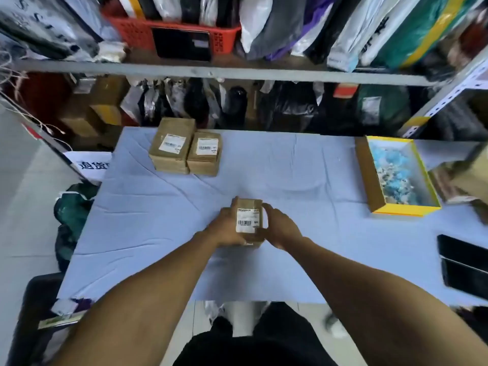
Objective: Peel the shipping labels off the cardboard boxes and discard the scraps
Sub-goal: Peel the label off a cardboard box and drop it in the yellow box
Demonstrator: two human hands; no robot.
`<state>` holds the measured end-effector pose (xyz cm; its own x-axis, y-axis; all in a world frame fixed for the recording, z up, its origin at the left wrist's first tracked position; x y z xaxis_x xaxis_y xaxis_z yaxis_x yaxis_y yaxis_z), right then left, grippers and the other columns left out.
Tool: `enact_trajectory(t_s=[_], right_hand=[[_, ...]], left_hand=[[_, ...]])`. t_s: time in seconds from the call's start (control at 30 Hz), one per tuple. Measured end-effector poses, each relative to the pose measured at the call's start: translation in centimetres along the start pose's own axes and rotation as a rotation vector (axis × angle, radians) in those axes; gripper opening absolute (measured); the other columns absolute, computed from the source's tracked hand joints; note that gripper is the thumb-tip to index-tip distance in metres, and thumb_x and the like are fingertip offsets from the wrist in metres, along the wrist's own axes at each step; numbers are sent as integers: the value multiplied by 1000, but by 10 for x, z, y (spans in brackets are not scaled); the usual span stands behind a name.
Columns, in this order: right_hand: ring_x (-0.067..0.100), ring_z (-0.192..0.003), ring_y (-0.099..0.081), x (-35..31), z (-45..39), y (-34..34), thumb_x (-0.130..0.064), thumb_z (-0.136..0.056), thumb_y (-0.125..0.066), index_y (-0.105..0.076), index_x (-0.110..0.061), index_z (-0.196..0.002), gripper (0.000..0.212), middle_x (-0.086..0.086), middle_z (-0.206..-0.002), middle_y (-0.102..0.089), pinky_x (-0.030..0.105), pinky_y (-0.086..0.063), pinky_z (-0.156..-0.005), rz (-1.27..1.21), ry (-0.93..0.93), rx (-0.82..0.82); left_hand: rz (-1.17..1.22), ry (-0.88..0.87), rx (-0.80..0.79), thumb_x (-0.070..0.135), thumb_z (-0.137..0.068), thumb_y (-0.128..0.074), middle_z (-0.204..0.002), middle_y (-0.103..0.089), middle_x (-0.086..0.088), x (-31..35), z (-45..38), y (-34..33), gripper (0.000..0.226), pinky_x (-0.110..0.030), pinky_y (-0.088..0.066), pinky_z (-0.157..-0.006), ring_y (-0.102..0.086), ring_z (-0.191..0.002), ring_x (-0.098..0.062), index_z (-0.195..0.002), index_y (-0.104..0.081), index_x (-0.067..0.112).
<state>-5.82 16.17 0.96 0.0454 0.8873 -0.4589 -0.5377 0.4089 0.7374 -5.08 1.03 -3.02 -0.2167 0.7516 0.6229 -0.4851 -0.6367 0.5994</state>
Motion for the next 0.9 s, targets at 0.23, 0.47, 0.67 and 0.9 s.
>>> enact_trajectory(t_s=[0.23, 0.47, 0.67, 0.9], right_hand=[[21, -115, -58, 0, 9, -26, -48, -75, -72, -23, -41, -144, 85, -15, -134, -54, 34, -47, -92, -230, -91, 40], [16, -115, -59, 18, 6, -27, -34, -81, -64, -28, -39, -145, 74, -13, -139, -52, 33, -46, -93, -216, -72, 102], [19, -102, -63, 19, -2, -26, -26, -87, -55, -36, -35, -141, 58, -7, -135, -53, 35, -50, -86, -176, -47, 201], [22, -99, -62, 18, -12, -22, -22, -88, -54, -42, -29, -136, 51, -2, -124, -58, 35, -49, -83, -142, -49, 223]], left_hand=[[336, -32, 142, 3, -59, -84, -105, -60, 28, 5, 18, -2, 94, -3, -45, -69, -63, -100, -4, -131, -40, 44], [425, 2, 156, 5, -57, -92, -108, -62, 21, 6, 24, -17, 90, 1, -42, -66, -61, -92, 15, -133, -48, 25], [389, 57, 147, 14, -57, -92, -137, -53, 6, -4, 22, -17, 106, -5, -40, -84, -56, -111, -5, -146, -35, 26], [382, 69, 165, 13, -58, -91, -131, -59, 5, -9, 20, -19, 106, -18, -46, -86, -56, -107, -11, -145, -34, 32]])
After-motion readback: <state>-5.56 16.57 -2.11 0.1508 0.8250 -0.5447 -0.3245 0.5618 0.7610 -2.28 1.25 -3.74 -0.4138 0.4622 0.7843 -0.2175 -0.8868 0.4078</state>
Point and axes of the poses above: each hand's wrist, its own z-axis away from the middle knuckle, its own y-axis out of the back of the hand, x = y × z, the point moved 6 cm from there along -z, towards the middle knuckle
